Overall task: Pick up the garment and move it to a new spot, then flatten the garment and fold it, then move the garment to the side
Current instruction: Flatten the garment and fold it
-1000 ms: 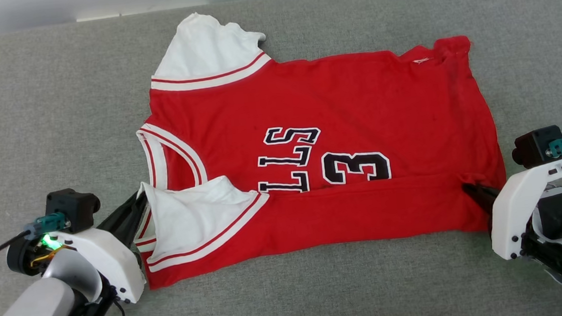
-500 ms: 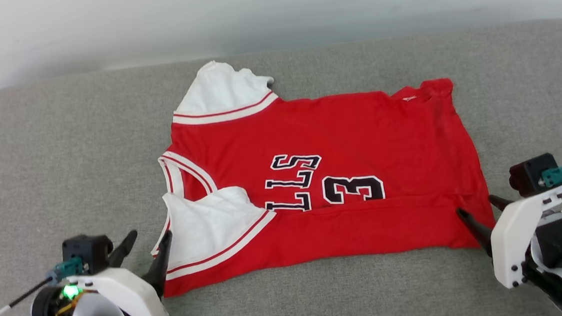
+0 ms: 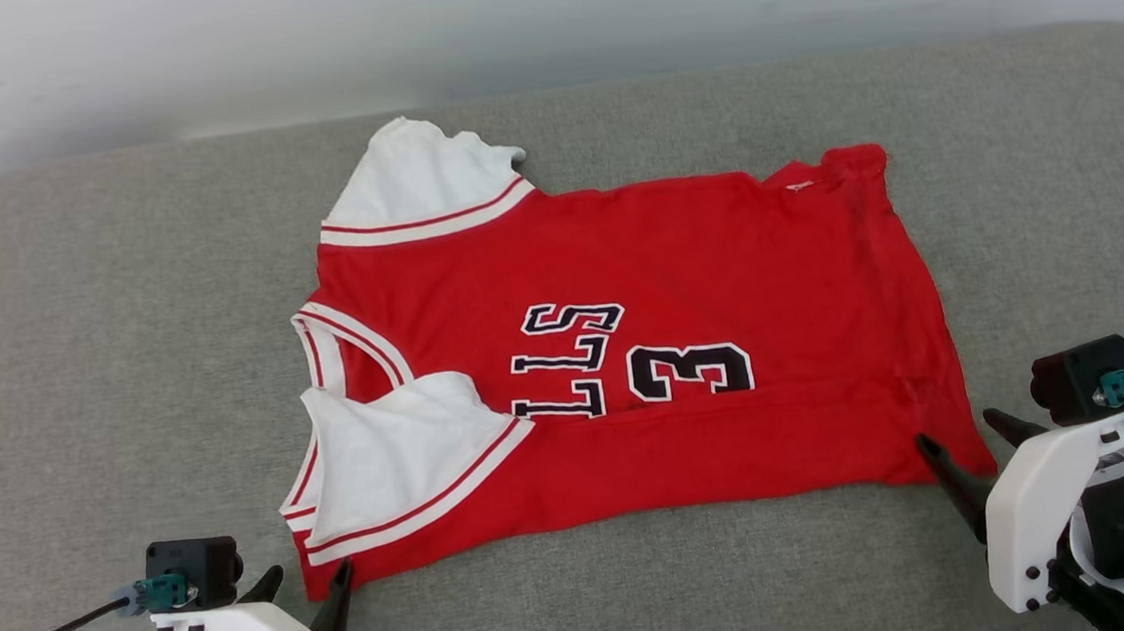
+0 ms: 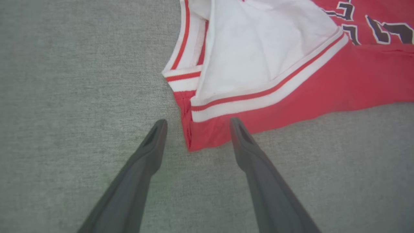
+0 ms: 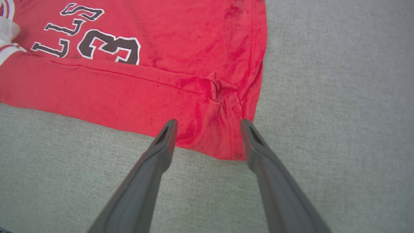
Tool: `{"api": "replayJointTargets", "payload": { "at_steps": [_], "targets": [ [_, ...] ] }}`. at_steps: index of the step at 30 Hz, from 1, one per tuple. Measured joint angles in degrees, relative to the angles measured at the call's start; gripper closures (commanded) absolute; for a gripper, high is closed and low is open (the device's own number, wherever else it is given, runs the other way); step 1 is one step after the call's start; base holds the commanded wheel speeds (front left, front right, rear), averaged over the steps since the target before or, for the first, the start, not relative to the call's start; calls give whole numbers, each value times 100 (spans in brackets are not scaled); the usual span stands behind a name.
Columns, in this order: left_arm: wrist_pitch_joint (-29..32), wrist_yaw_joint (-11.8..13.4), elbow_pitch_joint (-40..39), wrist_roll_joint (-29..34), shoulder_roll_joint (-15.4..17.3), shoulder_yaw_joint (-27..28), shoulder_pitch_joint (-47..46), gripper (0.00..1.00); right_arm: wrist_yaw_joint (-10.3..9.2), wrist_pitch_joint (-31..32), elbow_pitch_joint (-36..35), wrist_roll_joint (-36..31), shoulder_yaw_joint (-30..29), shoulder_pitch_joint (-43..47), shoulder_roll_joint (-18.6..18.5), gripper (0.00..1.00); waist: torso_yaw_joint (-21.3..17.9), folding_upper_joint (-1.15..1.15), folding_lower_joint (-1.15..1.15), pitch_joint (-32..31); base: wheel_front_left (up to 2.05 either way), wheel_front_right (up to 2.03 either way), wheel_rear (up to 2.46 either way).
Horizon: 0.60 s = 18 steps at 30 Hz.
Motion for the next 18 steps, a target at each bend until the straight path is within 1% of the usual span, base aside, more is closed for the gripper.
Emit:
{"api": "replayJointTargets", "payload": {
  "at_steps": [6,9,10,11,12,13,16,18],
  "targets": [
    [298,134,233,-15,-5,-60,-105,0,0,111,-347,-138,-58,32,101,0,-96,0,0,298,0,0,0],
    [323,83,370,-8,-25,-121,-180,0,0,132,-417,-167,-64,29,137,0,-147,0,0,412,0,0,0],
    [324,67,416,-13,-45,-124,-203,3,0,136,-439,-178,-71,29,145,0,-159,0,0,439,0,0,0],
    [318,23,457,-37,-71,-125,-222,43,0,136,-458,-186,-89,29,147,0,-166,0,0,460,0,0,0],
    [319,-29,493,-65,-90,-130,-238,91,0,145,-469,-201,-103,30,147,0,-167,0,0,474,0,0,0],
    [336,-102,525,-108,-102,-133,-248,100,0,153,-475,-209,-115,31,147,0,-162,0,0,476,0,0,0],
    [343,-265,622,-138,-129,-178,-312,100,0,185,-480,-235,-135,32,127,0,-133,0,0,432,0,0,0],
    [270,-307,648,-124,-193,-197,-322,100,1,210,-460,-417,-134,30,-2,0,-98,0,0,374,0,0,0]
  ]
}}
